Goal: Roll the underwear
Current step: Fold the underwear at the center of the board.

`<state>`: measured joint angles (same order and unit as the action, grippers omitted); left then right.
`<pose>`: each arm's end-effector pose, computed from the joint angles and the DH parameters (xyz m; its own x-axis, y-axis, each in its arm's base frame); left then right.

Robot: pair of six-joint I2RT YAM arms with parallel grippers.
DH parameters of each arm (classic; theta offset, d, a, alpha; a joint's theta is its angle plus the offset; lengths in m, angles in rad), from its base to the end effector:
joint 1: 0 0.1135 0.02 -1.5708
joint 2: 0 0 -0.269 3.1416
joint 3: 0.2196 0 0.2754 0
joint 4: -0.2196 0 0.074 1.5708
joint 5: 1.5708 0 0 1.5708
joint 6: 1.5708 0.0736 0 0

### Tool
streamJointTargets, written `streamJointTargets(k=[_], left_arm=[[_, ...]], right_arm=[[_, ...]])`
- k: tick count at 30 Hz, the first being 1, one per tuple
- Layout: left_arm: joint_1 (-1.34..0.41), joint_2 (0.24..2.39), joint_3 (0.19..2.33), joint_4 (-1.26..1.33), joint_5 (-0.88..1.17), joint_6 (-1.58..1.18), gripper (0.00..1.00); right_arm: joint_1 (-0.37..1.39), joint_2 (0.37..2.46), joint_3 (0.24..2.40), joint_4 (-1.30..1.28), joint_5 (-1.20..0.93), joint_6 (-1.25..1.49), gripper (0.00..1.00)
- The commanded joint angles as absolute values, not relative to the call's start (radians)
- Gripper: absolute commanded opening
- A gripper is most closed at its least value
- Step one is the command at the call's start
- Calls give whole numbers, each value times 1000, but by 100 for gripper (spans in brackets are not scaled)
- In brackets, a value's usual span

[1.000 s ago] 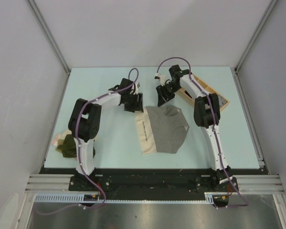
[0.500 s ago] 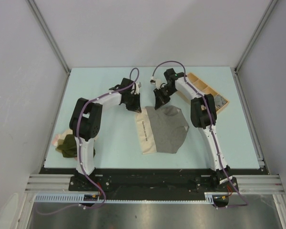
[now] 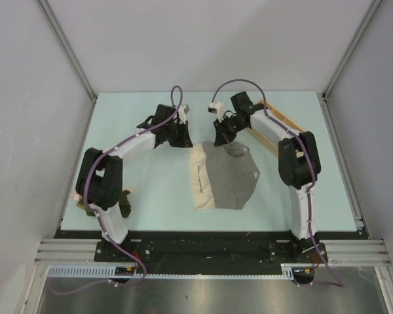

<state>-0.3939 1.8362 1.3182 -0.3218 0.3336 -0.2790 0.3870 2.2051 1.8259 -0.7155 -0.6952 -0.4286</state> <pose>0.4059 -0.1948 0.1852 -0.8164 0.0575 -0.5747 0.3534 0.8368 -0.4182 0.4555 0.2366 0.1704 -0.5152 -0.5546 -0.6535 -0.8529 0.4066 0.3273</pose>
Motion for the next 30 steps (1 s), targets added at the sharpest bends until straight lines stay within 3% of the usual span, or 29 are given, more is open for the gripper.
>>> streamJointTargets(k=[1,3,5,6,8,12,18,22,26,28,30], left_arm=[[-390,1711,1232,-239,361,-282,11],[-391,1659,1186,-229,324,-282,22],[-390,1634,1154,-218,302,-281,28],[-390,1622,1149,-218,293,-278,31],[-390,1615,1140,-225,285,-275,33],[-390,1637,1144,-235,308,-268,39],[-391,1798,1265,-331,336,-261,49],[-411,1861,1318,-360,341,-250,49],[-436,1797,1227,-336,324,-245,48],[-446,1699,1118,-282,307,-242,49],[-448,1594,1050,-240,298,-245,49]], right_arm=[[445,2010,1660,-462,-596,-558,14],[454,2005,1629,-449,-548,-575,22],[456,2025,1632,-405,-458,-543,37],[457,2043,1673,-394,-305,-504,39],[437,2092,1732,-417,-201,-477,38],[382,2085,1781,-468,-387,-459,36],[342,2204,1954,-865,-631,-554,40],[310,2084,1788,-951,-710,-679,40],[319,1887,1541,-992,-752,-909,44],[345,1843,1430,-1049,-770,-1070,50],[368,1807,1343,-1058,-776,-1194,62]])
